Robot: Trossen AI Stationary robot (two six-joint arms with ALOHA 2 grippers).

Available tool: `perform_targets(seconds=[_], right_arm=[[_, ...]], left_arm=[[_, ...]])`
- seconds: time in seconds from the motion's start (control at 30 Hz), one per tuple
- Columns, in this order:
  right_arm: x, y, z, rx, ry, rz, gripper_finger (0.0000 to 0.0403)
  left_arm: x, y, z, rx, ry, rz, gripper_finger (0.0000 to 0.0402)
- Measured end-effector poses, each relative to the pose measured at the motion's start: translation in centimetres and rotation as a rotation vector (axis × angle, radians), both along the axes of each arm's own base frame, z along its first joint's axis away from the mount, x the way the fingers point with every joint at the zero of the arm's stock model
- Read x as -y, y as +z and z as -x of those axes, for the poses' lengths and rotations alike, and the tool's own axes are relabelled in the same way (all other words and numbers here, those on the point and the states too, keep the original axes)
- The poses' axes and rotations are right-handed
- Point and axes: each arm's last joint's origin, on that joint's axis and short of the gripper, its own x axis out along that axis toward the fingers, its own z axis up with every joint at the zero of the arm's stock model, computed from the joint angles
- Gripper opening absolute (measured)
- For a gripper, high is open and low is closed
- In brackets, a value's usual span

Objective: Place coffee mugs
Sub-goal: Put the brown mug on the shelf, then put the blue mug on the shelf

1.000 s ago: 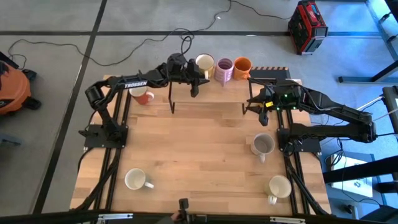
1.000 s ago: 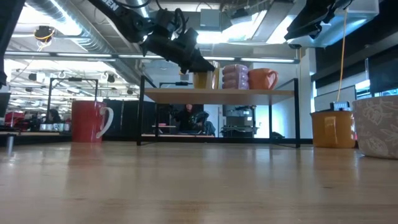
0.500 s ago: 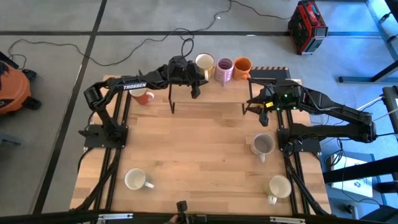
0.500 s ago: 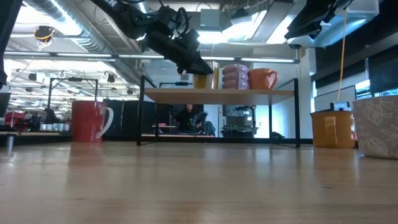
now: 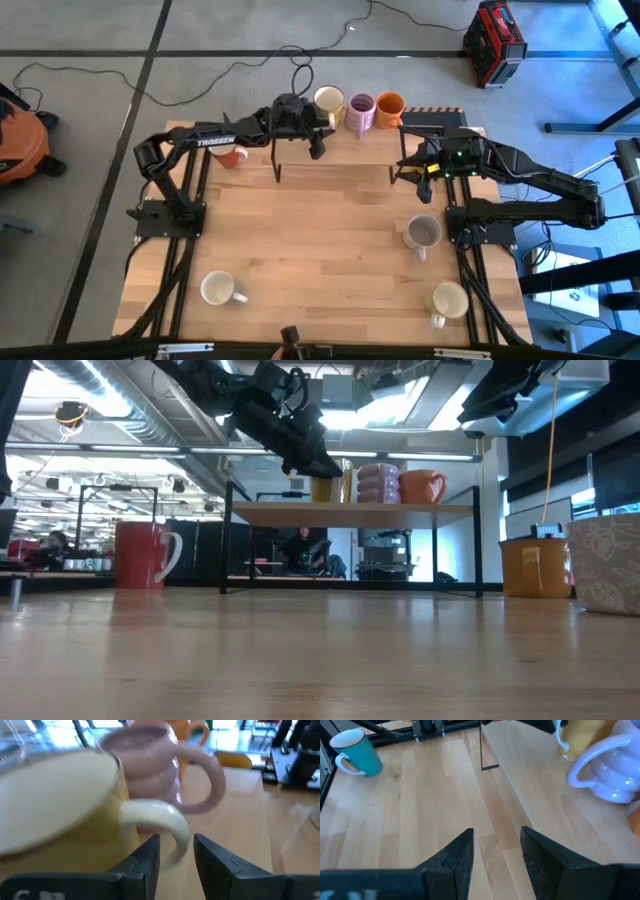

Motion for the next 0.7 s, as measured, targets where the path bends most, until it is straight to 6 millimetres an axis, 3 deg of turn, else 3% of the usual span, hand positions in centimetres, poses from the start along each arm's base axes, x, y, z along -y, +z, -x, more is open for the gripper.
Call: perform_targets(seconds=[0.5,0.7], right_arm=[[-0.1,0.0,0.0,0.003,0.018,-0.005,0.0152],[-0.1,0.0,0.0,0.005,0.027,-0.011,0.0152]], left_arm=[[1.5,0.5,0.3,-0.051,0.055,0.039,0.012],[2.0,1.8,1.3,-0.074,0.083,-0.019,0.012]])
